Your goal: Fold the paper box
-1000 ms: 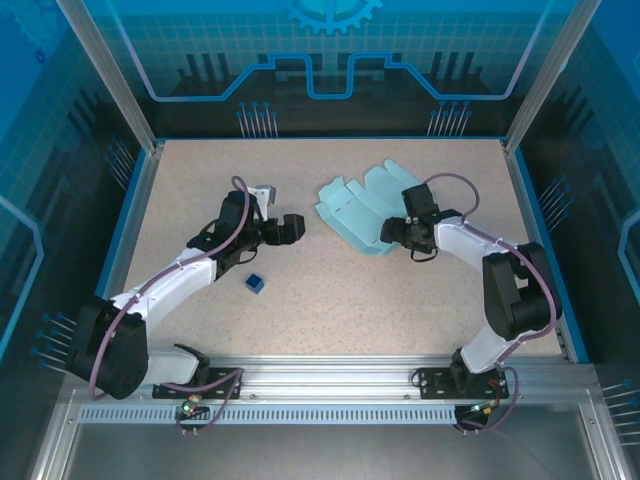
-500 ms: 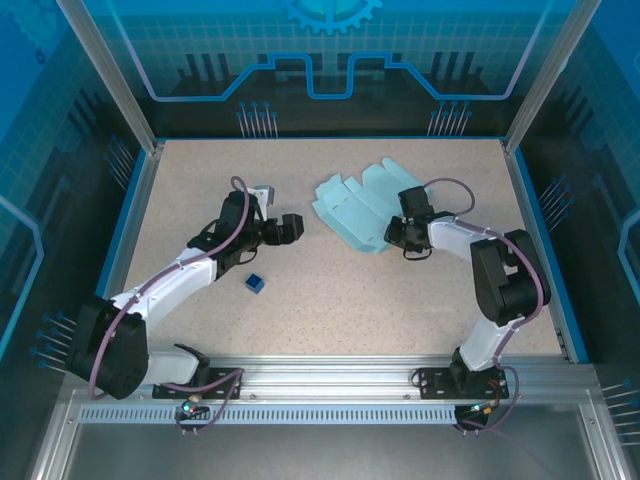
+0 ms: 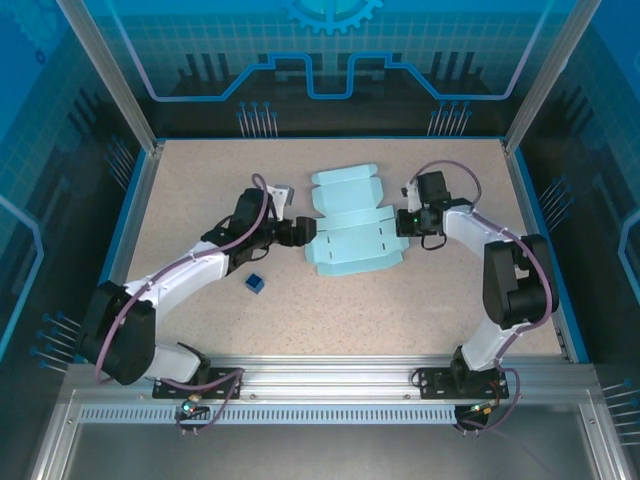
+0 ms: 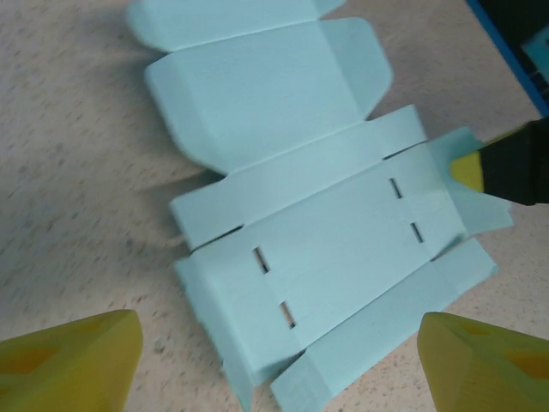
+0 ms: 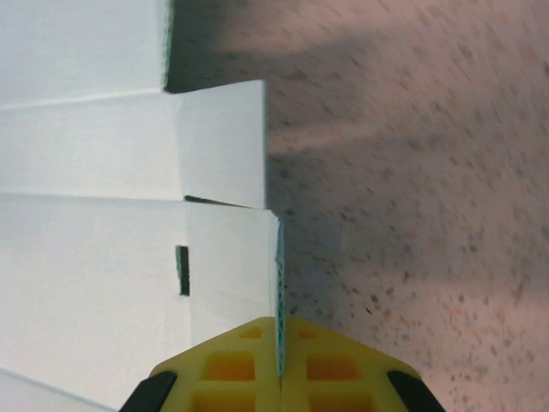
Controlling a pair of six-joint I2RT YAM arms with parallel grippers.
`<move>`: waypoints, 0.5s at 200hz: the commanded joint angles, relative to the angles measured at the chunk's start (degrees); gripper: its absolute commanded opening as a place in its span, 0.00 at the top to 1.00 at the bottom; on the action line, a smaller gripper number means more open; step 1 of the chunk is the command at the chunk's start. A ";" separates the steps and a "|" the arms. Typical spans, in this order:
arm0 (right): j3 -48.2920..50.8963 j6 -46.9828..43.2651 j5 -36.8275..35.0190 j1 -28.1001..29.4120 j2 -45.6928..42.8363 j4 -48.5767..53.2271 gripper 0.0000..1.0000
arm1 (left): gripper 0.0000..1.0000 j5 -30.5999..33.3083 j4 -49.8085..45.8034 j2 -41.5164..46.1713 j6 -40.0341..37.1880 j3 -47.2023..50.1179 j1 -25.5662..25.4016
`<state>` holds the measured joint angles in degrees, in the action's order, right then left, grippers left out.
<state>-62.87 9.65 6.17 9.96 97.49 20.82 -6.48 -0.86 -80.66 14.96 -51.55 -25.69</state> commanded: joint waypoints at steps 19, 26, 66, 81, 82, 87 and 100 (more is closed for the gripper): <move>-3.37 -19.35 10.35 1.03 -5.89 5.97 1.00 | 0.18 -8.74 2.44 -3.60 -18.60 -9.56 -1.41; -4.03 -20.89 11.80 1.15 -6.60 6.95 1.00 | 0.18 -9.95 1.55 -3.90 -21.84 -11.28 -1.40; -7.33 -27.99 15.72 3.06 -10.21 11.83 1.00 | 0.21 -19.95 -8.52 -6.03 -44.95 -21.33 -1.72; -7.35 -29.47 16.60 3.97 -12.00 12.12 1.00 | 0.21 -20.61 -15.63 -7.58 -53.25 -26.49 -1.70; -7.40 -29.53 16.64 4.04 -12.12 12.17 1.00 | 0.20 -20.60 -16.17 -7.71 -53.79 -26.85 -1.71; -7.44 -29.96 16.91 4.32 -12.63 12.34 1.00 | 0.20 -21.05 -19.12 -8.51 -56.62 -28.91 -1.68; -8.06 -31.01 17.02 5.21 -13.70 13.12 1.00 | 0.19 -21.58 -25.43 -10.51 -62.72 -34.14 -1.70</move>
<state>-68.95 -16.45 19.92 13.45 86.48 30.13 -23.24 -11.77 -87.99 -28.73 -77.93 -26.96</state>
